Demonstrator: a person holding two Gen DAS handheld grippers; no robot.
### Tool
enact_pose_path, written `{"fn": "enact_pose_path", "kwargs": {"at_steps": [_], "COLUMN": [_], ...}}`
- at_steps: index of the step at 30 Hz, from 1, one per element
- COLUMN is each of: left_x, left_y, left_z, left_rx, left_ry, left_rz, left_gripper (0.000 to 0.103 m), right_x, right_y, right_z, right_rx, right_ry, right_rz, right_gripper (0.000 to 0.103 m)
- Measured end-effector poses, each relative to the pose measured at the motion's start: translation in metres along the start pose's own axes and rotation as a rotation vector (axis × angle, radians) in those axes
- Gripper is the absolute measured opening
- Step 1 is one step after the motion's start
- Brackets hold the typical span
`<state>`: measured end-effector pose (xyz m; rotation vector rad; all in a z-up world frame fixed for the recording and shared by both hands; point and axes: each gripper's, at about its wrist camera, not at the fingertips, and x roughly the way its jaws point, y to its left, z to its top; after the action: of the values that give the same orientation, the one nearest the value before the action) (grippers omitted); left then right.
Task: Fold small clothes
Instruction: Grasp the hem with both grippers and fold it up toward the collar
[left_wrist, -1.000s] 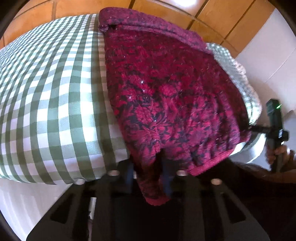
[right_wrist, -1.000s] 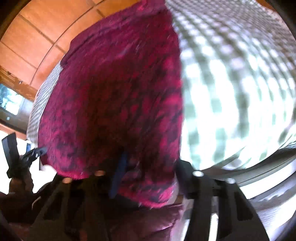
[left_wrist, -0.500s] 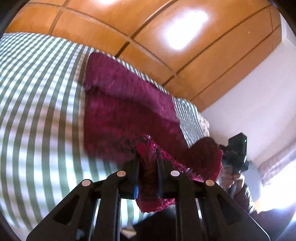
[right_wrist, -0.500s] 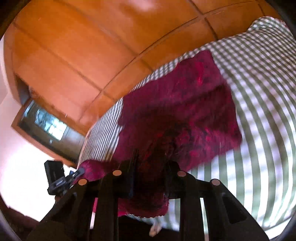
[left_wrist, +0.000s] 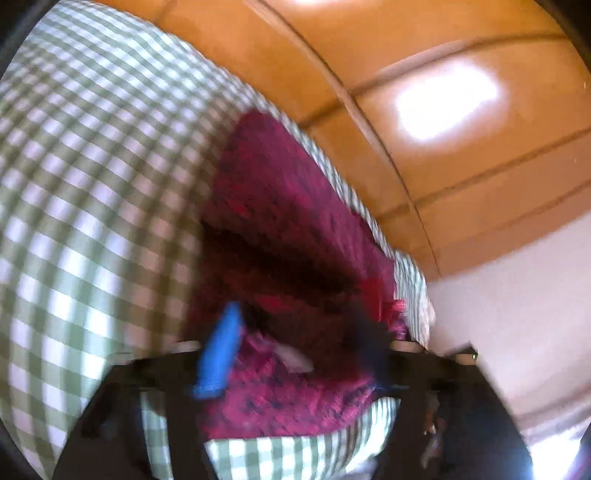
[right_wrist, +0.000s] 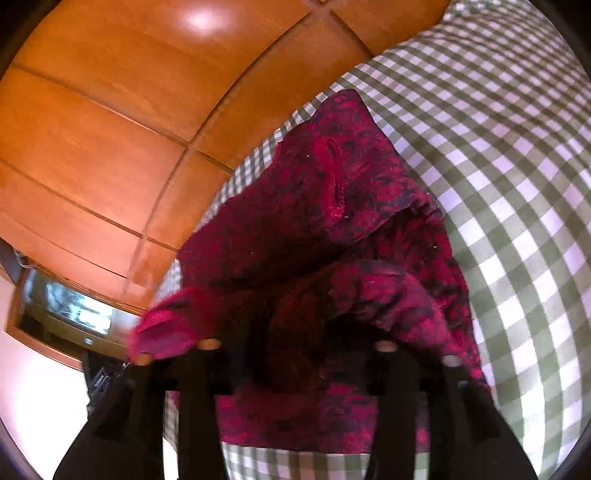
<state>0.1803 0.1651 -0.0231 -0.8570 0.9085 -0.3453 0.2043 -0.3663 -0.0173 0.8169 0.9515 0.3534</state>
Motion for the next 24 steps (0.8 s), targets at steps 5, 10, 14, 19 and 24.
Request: {"fn": "enact_pose_path", "kwargs": {"at_steps": [5,10,14,19,24], "left_x": [-0.030,-0.026,-0.004,-0.001,-0.024], "left_y": [0.024,0.027,0.022,0.016,0.019], "left_z": [-0.013,-0.056,-0.078,-0.086,-0.095], "left_rx": [0.047,0.185,0.243,0.314,0.327], "left_ry": [-0.032,0.048,0.119,0.128,0.113], "left_rz": [0.010,0.028,0.022,0.112,0.097], "left_gripper": [0.081,0.085,0.056,0.026,0.012], "right_x": [-0.044,-0.042,-0.007,-0.011,-0.032], "right_y": [0.004,-0.004,-0.010,-0.012,0.001], "right_z": [-0.008,-0.030,-0.046,-0.050,-0.064], "right_rx": [-0.077,-0.273,-0.374,-0.380,-0.376], "right_ry": [-0.092,-0.060,-0.004,-0.033,-0.028], "right_rz": [-0.011,-0.291,-0.430,-0.435,-0.389], "right_gripper": [0.097,0.094,0.051,0.019,0.013]}}
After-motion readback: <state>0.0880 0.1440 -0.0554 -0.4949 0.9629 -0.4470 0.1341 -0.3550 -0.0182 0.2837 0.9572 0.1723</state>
